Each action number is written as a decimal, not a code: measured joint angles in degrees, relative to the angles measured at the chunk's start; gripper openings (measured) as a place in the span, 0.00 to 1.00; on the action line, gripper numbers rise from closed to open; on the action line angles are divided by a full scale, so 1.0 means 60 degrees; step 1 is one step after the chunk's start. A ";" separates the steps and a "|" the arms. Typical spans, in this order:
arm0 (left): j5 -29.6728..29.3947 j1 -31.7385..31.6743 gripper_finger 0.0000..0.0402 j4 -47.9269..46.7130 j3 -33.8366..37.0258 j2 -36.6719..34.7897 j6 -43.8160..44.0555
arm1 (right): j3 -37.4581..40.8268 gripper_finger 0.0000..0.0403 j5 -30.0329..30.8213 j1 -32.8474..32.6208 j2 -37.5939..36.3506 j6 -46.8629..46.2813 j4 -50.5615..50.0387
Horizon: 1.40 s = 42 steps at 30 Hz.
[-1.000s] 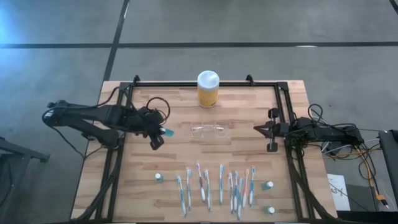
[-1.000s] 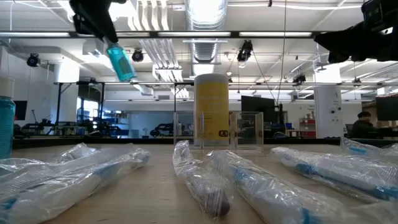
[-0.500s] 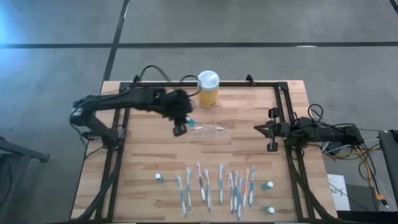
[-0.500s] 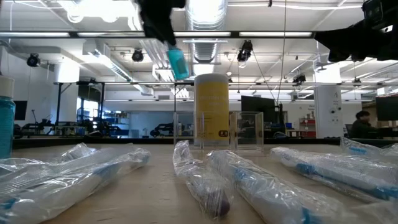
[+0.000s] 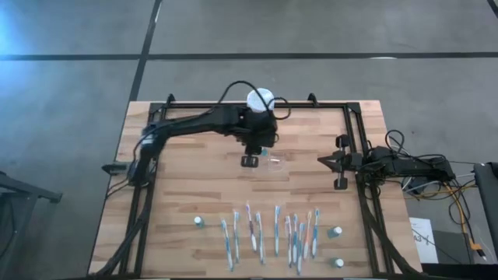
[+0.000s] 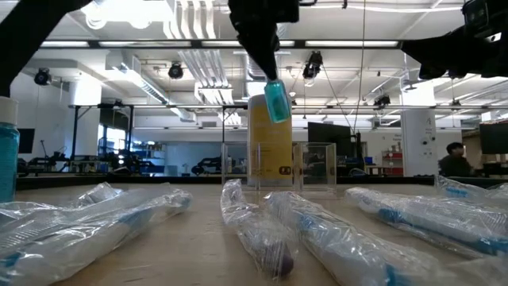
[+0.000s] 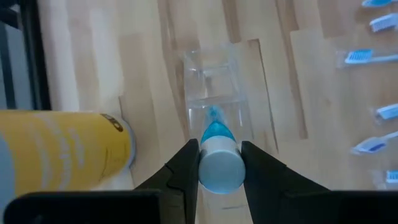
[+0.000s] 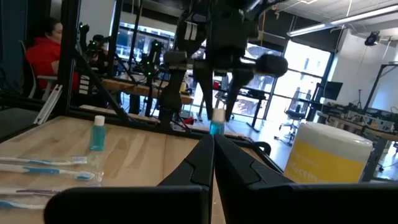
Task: Pick & Place toothbrushing station
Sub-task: Put the blue mouthwash into the transparent organizer
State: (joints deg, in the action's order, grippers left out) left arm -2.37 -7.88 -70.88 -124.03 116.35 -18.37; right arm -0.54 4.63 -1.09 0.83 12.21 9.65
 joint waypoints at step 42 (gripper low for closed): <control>-0.0036 -0.0481 0.24 0.1779 0.2429 0.0603 -0.0482 | 0.0000 0.02 0.0001 0.0002 0.0009 0.0036 0.0007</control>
State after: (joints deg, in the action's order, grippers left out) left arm -2.59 -10.76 -60.20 -109.45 119.97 -21.26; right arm -0.54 4.64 -1.08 0.89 12.43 9.69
